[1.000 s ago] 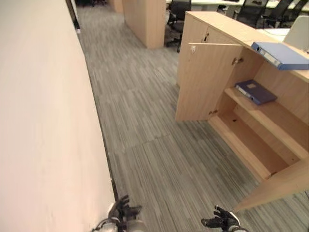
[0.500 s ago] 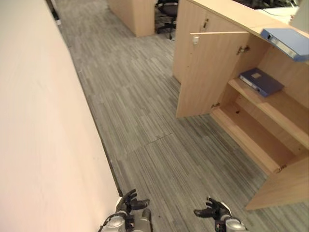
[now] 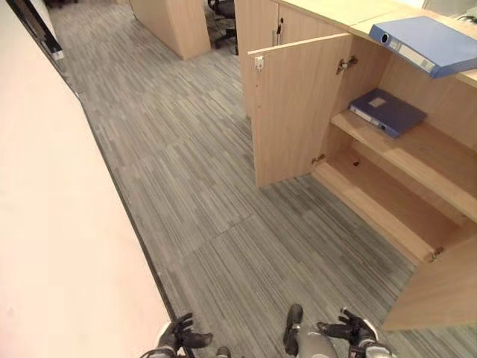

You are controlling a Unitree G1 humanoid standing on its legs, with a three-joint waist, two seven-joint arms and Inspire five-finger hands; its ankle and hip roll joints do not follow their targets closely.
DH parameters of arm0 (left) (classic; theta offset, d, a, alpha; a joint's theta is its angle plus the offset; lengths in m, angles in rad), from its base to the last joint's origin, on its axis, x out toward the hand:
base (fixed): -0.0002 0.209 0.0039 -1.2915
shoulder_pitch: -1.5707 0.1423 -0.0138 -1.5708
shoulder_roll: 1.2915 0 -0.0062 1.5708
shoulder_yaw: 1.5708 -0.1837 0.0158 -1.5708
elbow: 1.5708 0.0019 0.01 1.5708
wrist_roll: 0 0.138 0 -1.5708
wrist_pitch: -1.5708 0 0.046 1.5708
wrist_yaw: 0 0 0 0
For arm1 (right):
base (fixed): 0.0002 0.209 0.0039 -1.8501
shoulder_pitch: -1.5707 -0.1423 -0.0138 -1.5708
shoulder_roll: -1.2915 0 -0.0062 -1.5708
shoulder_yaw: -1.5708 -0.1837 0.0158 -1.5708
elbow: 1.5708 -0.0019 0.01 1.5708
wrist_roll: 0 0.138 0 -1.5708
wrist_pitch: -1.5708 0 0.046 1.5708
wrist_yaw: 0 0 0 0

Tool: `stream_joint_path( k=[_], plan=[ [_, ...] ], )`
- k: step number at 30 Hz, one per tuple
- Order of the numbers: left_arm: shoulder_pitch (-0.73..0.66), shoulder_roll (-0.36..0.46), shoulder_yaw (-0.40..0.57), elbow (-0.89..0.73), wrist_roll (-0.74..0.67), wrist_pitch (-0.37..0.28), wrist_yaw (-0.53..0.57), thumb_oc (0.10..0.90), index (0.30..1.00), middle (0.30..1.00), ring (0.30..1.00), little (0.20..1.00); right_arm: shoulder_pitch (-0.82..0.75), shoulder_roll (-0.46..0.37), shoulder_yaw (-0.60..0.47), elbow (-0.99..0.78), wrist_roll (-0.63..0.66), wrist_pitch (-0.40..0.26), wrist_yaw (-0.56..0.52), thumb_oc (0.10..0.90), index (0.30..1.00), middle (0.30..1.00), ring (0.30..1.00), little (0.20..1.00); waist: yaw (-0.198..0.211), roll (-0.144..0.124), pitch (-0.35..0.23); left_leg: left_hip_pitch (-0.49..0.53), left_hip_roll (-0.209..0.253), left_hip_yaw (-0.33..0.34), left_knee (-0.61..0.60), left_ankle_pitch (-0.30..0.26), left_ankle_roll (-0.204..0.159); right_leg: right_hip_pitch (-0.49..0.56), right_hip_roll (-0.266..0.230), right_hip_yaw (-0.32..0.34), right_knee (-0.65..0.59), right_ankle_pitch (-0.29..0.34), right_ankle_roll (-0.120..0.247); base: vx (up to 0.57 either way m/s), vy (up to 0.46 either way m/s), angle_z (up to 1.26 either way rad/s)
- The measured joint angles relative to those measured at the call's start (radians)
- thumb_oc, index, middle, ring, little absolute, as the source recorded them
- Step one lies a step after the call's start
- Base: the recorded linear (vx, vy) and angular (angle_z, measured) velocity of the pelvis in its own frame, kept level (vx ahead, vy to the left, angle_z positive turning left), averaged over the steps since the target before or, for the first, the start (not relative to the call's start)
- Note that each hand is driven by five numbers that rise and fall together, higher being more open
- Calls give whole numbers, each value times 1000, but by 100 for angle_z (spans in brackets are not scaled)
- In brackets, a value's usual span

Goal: Put the empty folder in the office cabinet

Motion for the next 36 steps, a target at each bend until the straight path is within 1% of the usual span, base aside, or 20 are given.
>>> stream_joint_path(
  k=[2,3,6,9,12,13,14,16,17,19,21,22,23,24,25,27,28,31,33,36],
  plan=[
    [-16,-7,3,-1,-1,-6,0,800,900,900,900,900,-11,-12,-24,4,0,-11,-2,800,900,900,900,900,-4,11,7,19,16,12,-14,5,-19,-30,-1,-2,68,-52,13,279,-158,-10],
    [-21,-10,12,-3,-1,-8,1,800,900,900,900,900,-21,-17,-39,6,0,-12,-3,800,900,900,900,900,-3,23,12,31,21,20,-14,-11,-35,-45,-2,-15,107,-81,-18,313,-139,-35],
    [-26,-11,43,42,-1,-7,3,800,900,900,900,900,-23,-28,-42,9,-3,-6,-6,800,900,900,900,900,0,32,13,66,22,58,-12,-42,-58,-68,-77,-105,239,-154,-29,364,-182,-51],
    [-25,-9,55,82,0,-5,10,800,900,900,900,900,7,-29,-36,10,-3,6,-1,800,900,900,900,900,-16,38,8,75,20,64,-1,-62,-62,-90,-107,-115,326,-198,-42,254,-200,-13],
    [-24,-13,50,108,-1,-4,9,800,900,900,900,900,16,-37,-37,14,-2,7,-1,800,900,900,900,900,-33,46,3,56,34,51,52,-58,-74,-77,-100,-117,317,-205,-50,247,-277,-5],
    [-32,-16,45,106,-1,-4,8,800,900,900,900,900,15,-42,-37,17,-2,6,-1,800,900,900,900,900,-39,51,0,53,34,39,64,-38,-90,-71,-81,-119,313,-229,-33,385,-400,9],
    [-40,-13,27,118,-2,-4,21,800,900,900,900,900,-9,-36,-39,53,-3,9,-1,800,900,900,900,900,-53,45,0,-19,53,15,216,-54,-108,-48,-36,-70,257,-237,-45,313,-307,7],
    [-25,-17,19,114,-2,-3,20,800,900,900,900,900,9,-39,-31,42,-3,13,1,800,900,900,900,900,-46,37,-20,-79,74,3,399,18,-141,19,20,-45,128,-215,-46,260,-253,-46],
    [-14,-15,17,115,-2,-3,20,800,900,900,900,900,10,-38,-26,37,-3,8,1,800,900,900,900,900,-37,27,-27,-107,86,-5,481,55,-117,52,29,-33,72,-172,-61,319,-262,-101],
    [-3,-19,18,122,-3,-2,21,800,900,900,900,900,12,-45,-14,30,-3,-7,-1,800,900,900,900,900,-32,9,-42,-119,88,-18,547,120,-134,79,41,-35,49,-140,-84,306,-204,-91],
    [-11,-17,20,122,-12,0,23,800,900,900,900,900,25,-44,2,34,-3,-4,-3,800,900,900,900,900,-30,-10,-60,-127,68,-46,604,247,-160,125,69,21,12,-153,-122,380,-142,-49],
    [-11,-18,19,122,-12,0,23,800,900,900,900,900,25,-44,4,34,-3,-3,-3,800,900,900,900,900,-29,-14,-59,-131,68,-47,612,256,-158,129,71,25,7,-153,-125,240,-43,-68],
    [-24,-14,17,102,-13,-3,22,800,900,900,900,900,19,-34,18,47,-3,12,-7,800,900,900,900,900,-6,-56,-57,-193,61,-39,681,220,-120,174,89,86,-62,-118,-127,379,-9,-97],
    [-28,-13,16,77,-13,-4,21,800,900,900,900,900,18,-32,36,47,-3,12,-6,800,900,900,900,900,2,-73,-54,-243,58,-32,660,155,-90,215,102,105,-105,-92,-127,524,85,-127],
    [-29,-10,8,47,-13,-6,19,800,900,900,900,900,18,-27,48,47,-3,16,-5,800,900,900,900,900,5,-88,-49,-300,59,-22,526,117,-70,280,129,153,-175,-98,-116,654,120,-94],
    [-30,-11,7,35,-13,-6,19,800,900,900,900,900,13,-25,63,46,-7,18,-5,800,900,900,900,900,28,-90,-44,-315,53,-21,302,120,-65,333,147,203,-226,-80,-92,330,94,-84],
    [-30,-12,8,34,-13,-6,18,800,900,900,900,900,9,-28,75,47,-10,17,-5,800,900,900,900,900,41,-80,-44,-312,43,-36,194,134,-65,352,158,226,-246,-72,-83,456,57,-120],
    [-34,-21,6,54,-22,-7,20,800,900,900,900,900,16,-41,141,48,-12,28,-2,800,900,900,900,900,59,-5,-37,-383,22,-228,-65,237,-84,462,221,306,-319,-88,-92,558,29,-83],
    [-37,-22,20,59,-62,-7,20,800,900,900,900,900,14,-32,165,45,-13,27,3,800,900,900,900,900,84,5,-29,-436,12,-239,-62,261,-86,494,230,350,-317,-96,-107,410,-4,-77],
    [-76,-16,34,77,-76,-14,21,800,900,900,900,900,9,-2,172,42,-44,27,6,800,900,900,900,900,130,-31,-4,-458,-26,-239,-83,262,-74,542,187,448,-291,-173,-98,497,72,-91]
  ],
)
